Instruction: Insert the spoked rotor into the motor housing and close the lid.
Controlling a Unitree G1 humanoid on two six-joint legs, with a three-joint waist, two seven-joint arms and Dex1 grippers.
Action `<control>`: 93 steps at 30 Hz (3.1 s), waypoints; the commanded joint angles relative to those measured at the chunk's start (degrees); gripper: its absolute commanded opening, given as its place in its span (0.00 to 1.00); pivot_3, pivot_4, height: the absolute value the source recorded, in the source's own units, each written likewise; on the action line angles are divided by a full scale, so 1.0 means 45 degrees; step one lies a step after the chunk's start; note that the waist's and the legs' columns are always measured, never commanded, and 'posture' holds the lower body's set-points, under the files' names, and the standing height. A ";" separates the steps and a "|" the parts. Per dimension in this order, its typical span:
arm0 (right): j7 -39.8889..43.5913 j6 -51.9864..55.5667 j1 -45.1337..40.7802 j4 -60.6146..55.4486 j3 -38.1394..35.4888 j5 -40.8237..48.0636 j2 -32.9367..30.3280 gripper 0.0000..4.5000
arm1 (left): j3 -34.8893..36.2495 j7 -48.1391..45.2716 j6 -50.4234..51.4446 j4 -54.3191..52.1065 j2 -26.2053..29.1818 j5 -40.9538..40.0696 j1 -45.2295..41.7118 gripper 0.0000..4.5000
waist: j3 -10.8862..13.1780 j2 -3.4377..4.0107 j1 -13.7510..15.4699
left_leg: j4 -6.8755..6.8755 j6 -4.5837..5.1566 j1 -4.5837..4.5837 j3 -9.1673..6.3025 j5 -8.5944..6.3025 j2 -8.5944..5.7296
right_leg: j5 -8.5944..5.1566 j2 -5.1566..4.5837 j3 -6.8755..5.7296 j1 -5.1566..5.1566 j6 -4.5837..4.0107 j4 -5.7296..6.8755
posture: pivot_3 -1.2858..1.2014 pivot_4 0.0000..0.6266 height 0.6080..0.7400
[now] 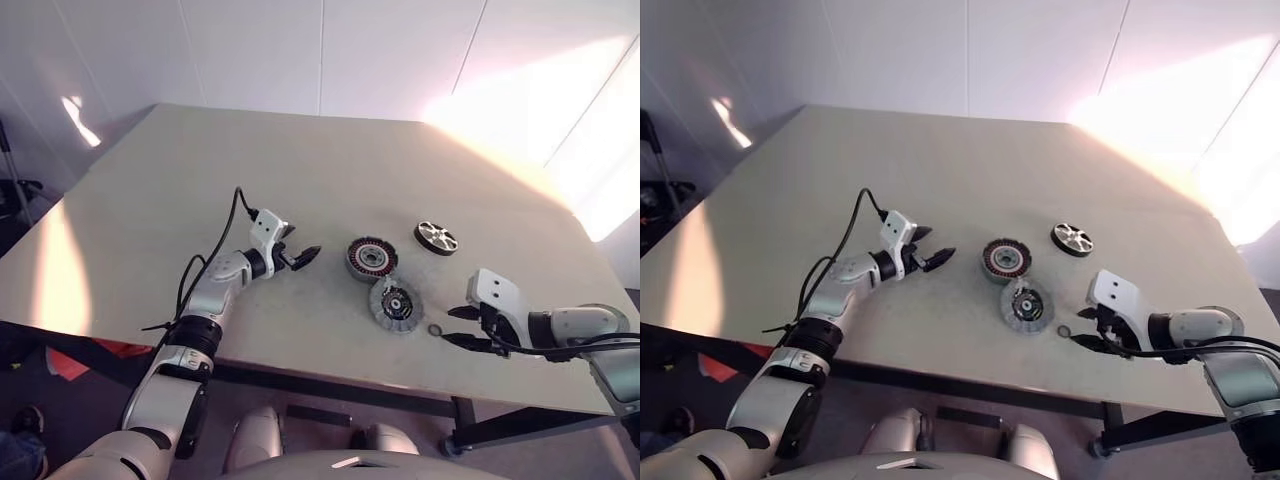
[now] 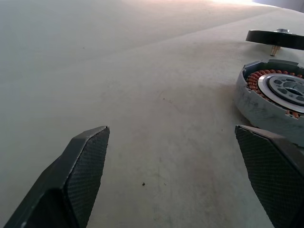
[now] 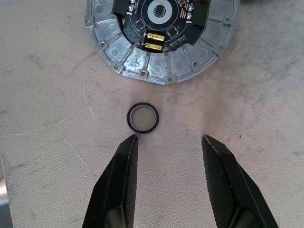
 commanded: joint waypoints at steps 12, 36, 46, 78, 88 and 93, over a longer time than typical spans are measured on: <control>0.0239 0.0745 0.0195 -0.1808 0.0599 0.0495 0.0338 0.53 | 0.0190 0.0085 -0.0313 -0.0203 0.0129 -0.0033 -0.0221 1.00 | -0.0002 0.0004 0.0048 | -0.0061 -0.0020 -0.0078 0.0001 0.0012 -0.0008 | 0.0017 0.0002 -0.0003 -0.0091 -0.0036 -0.0002 | 0.52 0.00 1.00; -0.0887 0.0450 -0.2914 0.0730 -0.0004 -0.0391 -0.0172 0.13 | 0.0146 0.0183 -0.0413 -0.0031 0.0086 0.0049 -0.0336 1.00 | -0.0010 0.0011 0.0012 | 0.0026 -0.0019 -0.0074 0.0001 0.0014 -0.0006 | 0.0023 -0.0004 0.0000 -0.0061 -0.0030 0.0004 | 0.52 0.00 1.00; -0.1497 0.1233 -0.6360 0.0728 0.1840 -0.0584 0.2441 0.13 | 0.0175 0.0280 -0.0567 0.0124 0.0098 0.0079 -0.0485 1.00 | -0.0014 0.0019 0.0065 | 0.0117 0.0025 -0.0238 0.0001 0.0033 0.0019 | 0.0019 -0.0006 -0.0001 -0.0291 -0.0078 0.0256 | 0.52 0.00 1.00; -0.1547 -0.0944 -0.8292 0.4981 0.3258 -0.2426 0.4528 0.13 | 0.0419 0.0665 -0.0488 -0.0512 0.0362 0.0016 -0.0062 1.00 | -0.0012 0.0019 0.0046 | 0.0205 -0.0032 -0.0306 0.0003 0.0021 0.0019 | 0.0028 -0.0020 0.0012 -0.0370 -0.0089 0.0340 | 0.52 0.00 1.00; -0.1333 -0.0855 -0.7876 0.4594 0.3296 -0.2540 0.4368 0.13 | 0.0420 0.0673 -0.0494 -0.0468 0.0356 0.0035 -0.0061 1.00 | -0.0012 0.0018 0.0042 | 0.0205 -0.0033 -0.0297 0.0003 0.0021 0.0019 | 0.0028 -0.0020 0.0014 -0.0364 -0.0089 0.0341 | 0.52 0.00 1.00; -0.1157 -0.0844 -0.7852 0.4452 0.3236 -0.2377 0.4377 0.35 | 0.0420 0.0687 -0.0515 -0.0418 0.0337 0.0042 -0.0089 1.00 | -0.0012 0.0018 0.0042 | 0.0205 -0.0033 -0.0298 0.0003 0.0021 0.0019 | 0.0028 -0.0020 0.0014 -0.0364 -0.0089 0.0341 | 0.52 0.00 1.00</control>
